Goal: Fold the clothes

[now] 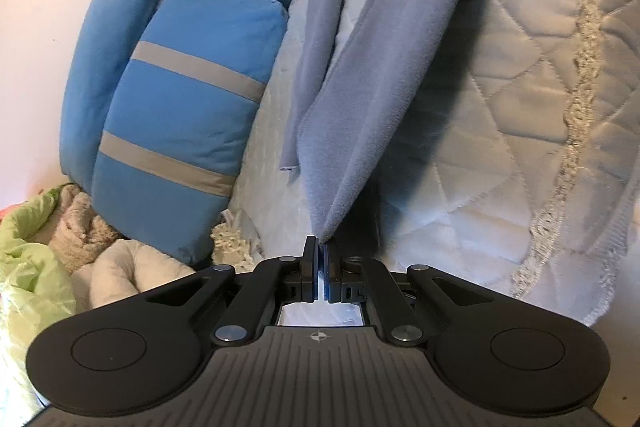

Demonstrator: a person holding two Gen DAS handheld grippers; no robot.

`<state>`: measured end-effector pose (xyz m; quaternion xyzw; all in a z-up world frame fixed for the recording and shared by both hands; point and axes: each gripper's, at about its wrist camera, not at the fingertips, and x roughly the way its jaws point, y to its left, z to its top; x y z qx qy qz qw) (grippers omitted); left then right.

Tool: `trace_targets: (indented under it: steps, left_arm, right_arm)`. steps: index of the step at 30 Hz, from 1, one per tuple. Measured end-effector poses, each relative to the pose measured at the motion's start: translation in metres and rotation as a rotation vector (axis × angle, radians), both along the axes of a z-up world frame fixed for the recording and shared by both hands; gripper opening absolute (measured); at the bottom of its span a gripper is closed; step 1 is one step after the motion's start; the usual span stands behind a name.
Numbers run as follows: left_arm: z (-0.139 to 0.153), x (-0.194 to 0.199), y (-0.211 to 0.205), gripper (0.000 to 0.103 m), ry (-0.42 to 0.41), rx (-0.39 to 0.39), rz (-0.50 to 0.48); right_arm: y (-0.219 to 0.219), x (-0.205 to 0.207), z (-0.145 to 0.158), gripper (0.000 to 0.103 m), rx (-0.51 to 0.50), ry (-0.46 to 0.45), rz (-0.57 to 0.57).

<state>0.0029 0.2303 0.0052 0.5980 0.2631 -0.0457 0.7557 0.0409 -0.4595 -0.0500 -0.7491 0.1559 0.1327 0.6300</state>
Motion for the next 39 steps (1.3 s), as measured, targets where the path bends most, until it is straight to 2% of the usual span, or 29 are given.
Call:
trace_targets:
  steps: [6, 10, 12, 13, 14, 16, 17, 20, 24, 25, 26, 27, 30, 33, 34, 36, 39]
  left_arm:
    - [0.006, 0.0, 0.008, 0.002, 0.055, -0.073, 0.017]
    - [-0.003, 0.0, 0.007, 0.003, 0.093, -0.076, 0.024]
    - [-0.008, 0.002, 0.006, 0.005, 0.104, -0.067, 0.037]
    - [-0.011, 0.002, 0.005, 0.005, 0.101, -0.054, 0.045]
    - [-0.014, 0.002, 0.005, 0.006, 0.091, -0.037, 0.048]
    - [-0.019, 0.003, 0.004, 0.01, 0.081, -0.007, 0.06]
    - [-0.022, 0.004, 0.004, 0.016, 0.083, 0.008, 0.068]
    - [-0.028, 0.007, 0.008, 0.026, 0.068, 0.039, 0.098]
    - [-0.023, 0.013, 0.011, 0.027, 0.039, -0.004, 0.15]
    - [-0.021, 0.014, 0.012, 0.025, 0.03, -0.011, 0.158]
    - [-0.018, 0.014, 0.013, 0.008, 0.011, -0.005, 0.159]
    - [-0.012, 0.014, 0.013, 0.003, -0.01, 0.002, 0.156]
    - [0.007, 0.014, 0.009, 0.003, -0.086, 0.051, 0.101]
    - [0.031, 0.005, -0.001, 0.003, -0.141, 0.031, 0.045]
    - [0.032, 0.0, -0.003, 0.003, -0.115, 0.013, 0.026]
    - [0.022, -0.011, -0.005, 0.003, -0.036, 0.026, -0.011]
    - [-0.004, -0.024, -0.006, 0.003, 0.071, 0.036, -0.01]
  right_arm:
    - [-0.001, -0.006, 0.002, 0.005, 0.001, 0.056, -0.019]
    - [0.0, -0.012, -0.006, 0.005, -0.012, 0.113, -0.031]
    - [0.003, -0.013, -0.011, 0.022, -0.022, 0.125, -0.041]
    - [0.006, -0.012, -0.006, 0.038, 0.002, 0.129, -0.048]
    - [0.009, -0.011, 0.001, 0.061, 0.029, 0.133, -0.055]
    - [0.016, -0.009, 0.013, 0.092, 0.081, 0.141, -0.069]
    - [0.019, -0.008, 0.019, 0.094, 0.108, 0.145, -0.076]
    - [0.029, -0.004, 0.038, 0.095, 0.187, 0.158, -0.097]
    - [0.052, 0.003, 0.076, 0.1, 0.307, 0.13, -0.087]
    - [0.06, 0.004, 0.086, 0.101, 0.337, 0.11, -0.08]
    - [0.068, 0.006, 0.096, 0.102, 0.367, 0.09, -0.072]
    - [0.077, 0.007, 0.106, 0.102, 0.405, 0.071, -0.061]
    - [0.101, 0.011, 0.129, 0.103, 0.499, 0.032, -0.016]
    - [0.123, 0.009, 0.138, 0.103, 0.53, 0.002, 0.033]
    - [0.13, 0.008, 0.139, 0.103, 0.533, 0.006, 0.044]
    - [0.14, 0.005, 0.138, 0.103, 0.539, 0.019, 0.068]
    - [0.155, 0.001, 0.136, 0.103, 0.553, 0.037, 0.099]
